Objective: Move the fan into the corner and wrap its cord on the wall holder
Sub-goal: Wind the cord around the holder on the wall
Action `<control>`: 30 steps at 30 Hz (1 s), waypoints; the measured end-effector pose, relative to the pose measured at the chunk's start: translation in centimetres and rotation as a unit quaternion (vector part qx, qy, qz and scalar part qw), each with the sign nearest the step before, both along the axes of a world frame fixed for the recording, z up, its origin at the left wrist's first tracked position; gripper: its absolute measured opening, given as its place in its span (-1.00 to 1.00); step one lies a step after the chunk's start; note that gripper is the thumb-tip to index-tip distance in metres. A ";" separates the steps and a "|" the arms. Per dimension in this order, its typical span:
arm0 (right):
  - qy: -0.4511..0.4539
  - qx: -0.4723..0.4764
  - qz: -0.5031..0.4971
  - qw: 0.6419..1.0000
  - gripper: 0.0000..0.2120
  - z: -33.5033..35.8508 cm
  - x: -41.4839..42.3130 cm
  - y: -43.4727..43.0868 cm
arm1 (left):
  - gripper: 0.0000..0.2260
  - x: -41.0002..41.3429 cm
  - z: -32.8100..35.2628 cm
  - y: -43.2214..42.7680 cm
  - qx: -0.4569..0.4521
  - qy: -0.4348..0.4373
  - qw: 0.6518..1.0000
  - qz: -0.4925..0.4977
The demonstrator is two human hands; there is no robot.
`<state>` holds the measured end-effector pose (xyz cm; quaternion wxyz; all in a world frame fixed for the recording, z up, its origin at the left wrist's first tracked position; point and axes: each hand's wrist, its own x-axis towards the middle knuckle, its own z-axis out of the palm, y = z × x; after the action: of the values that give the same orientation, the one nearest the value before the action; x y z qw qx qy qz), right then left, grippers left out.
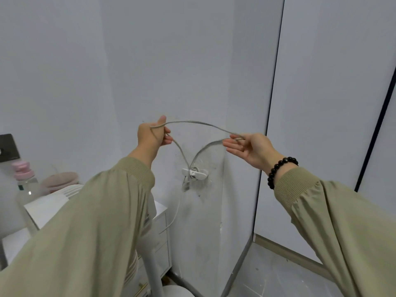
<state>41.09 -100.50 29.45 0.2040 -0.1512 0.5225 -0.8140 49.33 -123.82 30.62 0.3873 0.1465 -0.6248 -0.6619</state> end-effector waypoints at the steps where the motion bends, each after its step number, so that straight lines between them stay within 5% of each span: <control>1: -0.017 -0.014 0.020 1.000 -0.65 0.0 0.2 0.0 | -0.72 0.3 0.2 0.2 -0.003 -0.009 0.999 -0.045; 3: -0.030 -0.013 0.032 0.999 -0.70 -0.1 0.4 -0.2 | -0.88 0.9 -0.1 0.3 -0.093 -0.123 0.972 -0.178; 4: -0.029 -0.004 0.027 0.999 -0.74 -0.2 0.4 -0.3 | -0.93 1.1 -0.6 0.5 -0.169 -0.214 0.928 -0.255; 7: -0.023 0.051 0.011 0.998 -0.91 -0.8 0.4 -1.1 | -0.60 1.0 -2.8 1.2 -0.361 -0.479 0.731 -0.326; 9: -0.006 0.095 0.015 0.995 -0.97 -1.1 0.4 -1.4 | -0.49 0.4 -4.1 1.8 -0.398 -0.534 0.682 -0.301; 14: 0.065 0.302 0.109 0.945 -0.93 -2.3 0.2 -2.1 | -0.48 -1.9 -6.8 1.6 -0.374 -0.466 0.762 -0.249; 22: 0.078 0.316 0.103 0.940 -0.84 -3.2 -1.0 -5.6 | -0.34 -3.8 -9.7 2.1 -0.430 -0.444 0.751 -0.231; 26: 0.154 0.347 -0.006 0.925 -0.76 -3.8 -1.4 -7.7 | -0.33 -4.3 -10.6 2.3 -0.441 -0.424 0.760 -0.220; 30: 0.294 0.447 -0.145 0.833 -0.73 -4.1 -2.2 -7.6 | -0.42 -4.3 -10.7 1.6 -0.472 -0.409 0.755 -0.197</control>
<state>38.84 -108.10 25.32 -0.0338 -0.1982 0.8804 -0.4295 45.01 -122.18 19.89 -0.0247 0.0754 -0.9719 -0.2216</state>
